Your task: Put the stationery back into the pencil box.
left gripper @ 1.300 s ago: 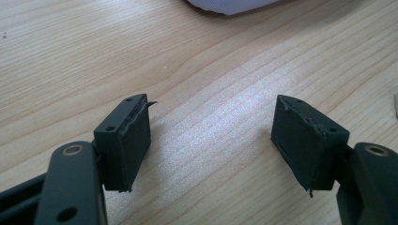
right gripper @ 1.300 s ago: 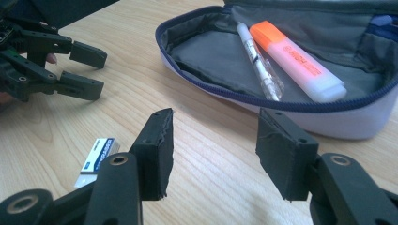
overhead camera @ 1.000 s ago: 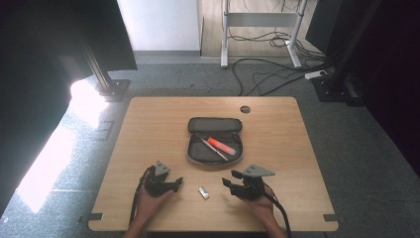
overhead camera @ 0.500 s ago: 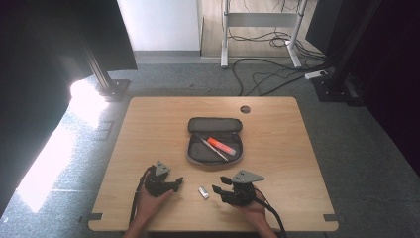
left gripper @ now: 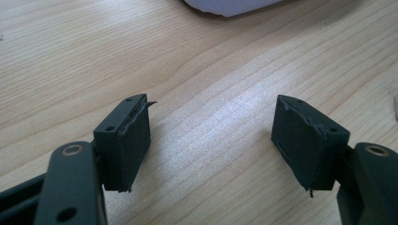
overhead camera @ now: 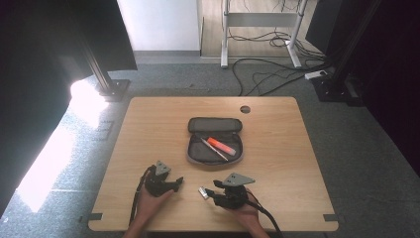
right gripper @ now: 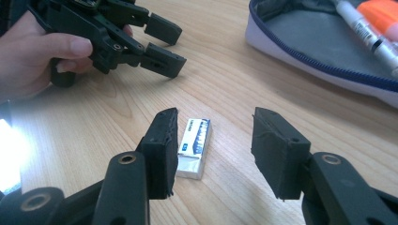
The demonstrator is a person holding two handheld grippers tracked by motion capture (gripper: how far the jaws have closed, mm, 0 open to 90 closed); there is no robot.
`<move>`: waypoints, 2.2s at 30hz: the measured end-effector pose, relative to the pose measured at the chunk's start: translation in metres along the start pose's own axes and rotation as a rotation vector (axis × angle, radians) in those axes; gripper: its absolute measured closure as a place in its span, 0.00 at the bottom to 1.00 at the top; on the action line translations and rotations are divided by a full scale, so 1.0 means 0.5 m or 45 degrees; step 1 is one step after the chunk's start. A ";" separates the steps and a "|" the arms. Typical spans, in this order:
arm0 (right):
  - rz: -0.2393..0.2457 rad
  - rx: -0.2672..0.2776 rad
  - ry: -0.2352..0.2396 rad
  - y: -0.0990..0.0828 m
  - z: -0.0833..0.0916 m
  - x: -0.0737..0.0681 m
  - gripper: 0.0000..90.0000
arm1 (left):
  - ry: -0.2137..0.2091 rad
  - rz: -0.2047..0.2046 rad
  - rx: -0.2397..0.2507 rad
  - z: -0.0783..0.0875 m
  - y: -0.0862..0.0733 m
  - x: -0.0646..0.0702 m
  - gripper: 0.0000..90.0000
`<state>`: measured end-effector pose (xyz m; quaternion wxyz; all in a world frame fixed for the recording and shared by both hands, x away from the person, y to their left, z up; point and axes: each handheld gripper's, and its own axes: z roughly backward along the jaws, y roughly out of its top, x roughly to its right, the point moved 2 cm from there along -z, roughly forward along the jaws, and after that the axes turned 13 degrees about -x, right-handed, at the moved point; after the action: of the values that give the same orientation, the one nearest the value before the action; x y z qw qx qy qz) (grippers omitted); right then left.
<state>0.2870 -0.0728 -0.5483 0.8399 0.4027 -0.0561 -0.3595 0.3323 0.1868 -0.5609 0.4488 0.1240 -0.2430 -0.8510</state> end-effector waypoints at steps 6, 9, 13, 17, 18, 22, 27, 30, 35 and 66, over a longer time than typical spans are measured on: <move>0.026 -0.039 0.000 -0.001 -0.017 -0.013 0.57 | 0.000 0.001 -0.001 0.000 0.000 0.000 0.32; 0.035 -0.063 0.000 -0.003 -0.027 -0.020 0.57 | 0.000 -0.001 -0.001 0.000 0.000 0.000 0.32; 0.060 -0.099 -0.021 -0.006 -0.040 -0.028 0.59 | 0.000 -0.001 0.000 0.000 0.000 0.000 0.32; 0.072 -0.127 -0.030 -0.007 -0.047 -0.033 0.61 | -0.002 -0.005 -0.001 0.000 0.001 0.000 0.32; 0.077 -0.121 -0.035 -0.007 -0.047 -0.034 0.62 | -0.003 -0.004 -0.001 0.000 0.001 0.000 0.32; 0.074 -0.144 -0.048 -0.007 -0.049 -0.034 0.64 | -0.004 -0.005 -0.001 0.000 0.001 0.000 0.32; 0.075 -0.171 -0.065 -0.007 -0.052 -0.035 0.67 | -0.003 -0.006 -0.001 0.000 0.001 0.000 0.32; 0.083 -0.181 -0.082 -0.006 -0.054 -0.036 0.68 | -0.004 -0.006 0.000 0.000 0.001 0.000 0.32; 0.092 -0.187 -0.104 -0.006 -0.055 -0.038 0.71 | -0.003 -0.006 0.000 0.000 0.001 0.000 0.32; 0.025 -0.090 -0.117 0.007 -0.014 -0.006 0.81 | -0.004 -0.007 -0.001 -0.001 0.001 0.001 0.32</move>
<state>0.2892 -0.0649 -0.5498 0.8538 0.3551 -0.0858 -0.3710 0.3327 0.1862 -0.5609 0.4460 0.1233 -0.2431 -0.8525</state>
